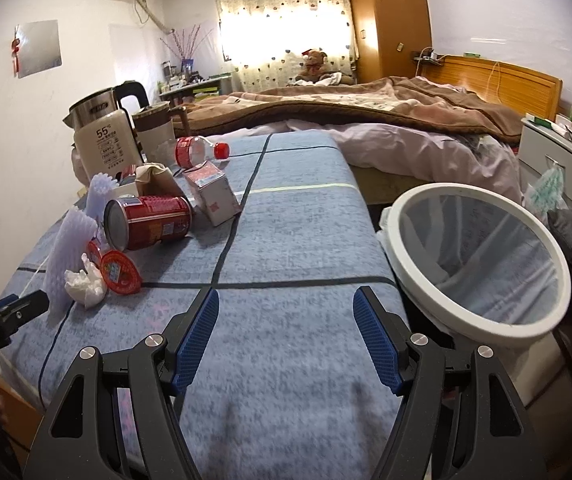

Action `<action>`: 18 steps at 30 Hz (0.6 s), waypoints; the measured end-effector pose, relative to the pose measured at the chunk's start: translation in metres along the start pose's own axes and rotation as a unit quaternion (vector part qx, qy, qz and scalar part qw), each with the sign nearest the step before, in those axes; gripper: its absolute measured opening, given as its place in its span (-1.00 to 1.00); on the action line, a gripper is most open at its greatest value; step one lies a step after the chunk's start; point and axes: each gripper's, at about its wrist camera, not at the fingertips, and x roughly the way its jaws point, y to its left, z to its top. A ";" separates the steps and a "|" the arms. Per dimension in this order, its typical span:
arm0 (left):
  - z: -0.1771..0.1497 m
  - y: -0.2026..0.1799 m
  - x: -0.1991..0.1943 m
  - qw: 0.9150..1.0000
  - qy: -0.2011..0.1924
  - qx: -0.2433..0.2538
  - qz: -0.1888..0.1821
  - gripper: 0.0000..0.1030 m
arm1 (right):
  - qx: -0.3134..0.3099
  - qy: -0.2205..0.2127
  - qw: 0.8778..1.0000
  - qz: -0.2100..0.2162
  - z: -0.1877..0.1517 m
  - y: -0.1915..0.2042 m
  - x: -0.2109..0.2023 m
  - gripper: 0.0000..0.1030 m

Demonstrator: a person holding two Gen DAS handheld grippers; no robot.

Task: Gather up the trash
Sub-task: 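Grasp the white foam net with the left tool while the right tool grasps the pink milk carton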

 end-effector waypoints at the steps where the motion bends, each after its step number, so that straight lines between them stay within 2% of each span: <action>1: 0.001 0.002 0.002 1.000 0.002 -0.002 -0.001 0.98 | -0.002 -0.001 1.000 0.002 0.002 0.002 0.002 0.36; 5: 0.011 0.007 0.016 0.999 0.018 -0.014 -0.025 0.97 | -0.010 0.000 1.000 0.007 0.011 0.009 0.012 0.36; 10: 0.025 0.008 0.023 1.000 0.012 0.000 -0.024 0.83 | -0.023 -0.002 1.000 0.018 0.028 0.016 0.024 0.35; 11: 0.026 0.009 0.024 1.000 0.013 0.004 -0.023 0.74 | -0.021 -0.005 0.999 0.026 0.033 0.016 0.027 0.32; 13: 0.029 0.007 0.027 1.000 0.014 0.016 -0.018 0.62 | -0.025 -0.005 0.999 0.037 0.042 0.019 0.034 -0.01; 15: 0.032 0.007 0.031 1.000 0.017 0.017 -0.016 0.58 | -0.034 -0.001 0.998 0.044 0.050 0.023 0.044 -0.03; 18: 0.035 0.008 0.035 0.999 0.027 0.016 -0.033 0.50 | -0.040 0.007 0.997 0.069 0.062 0.029 0.058 -0.03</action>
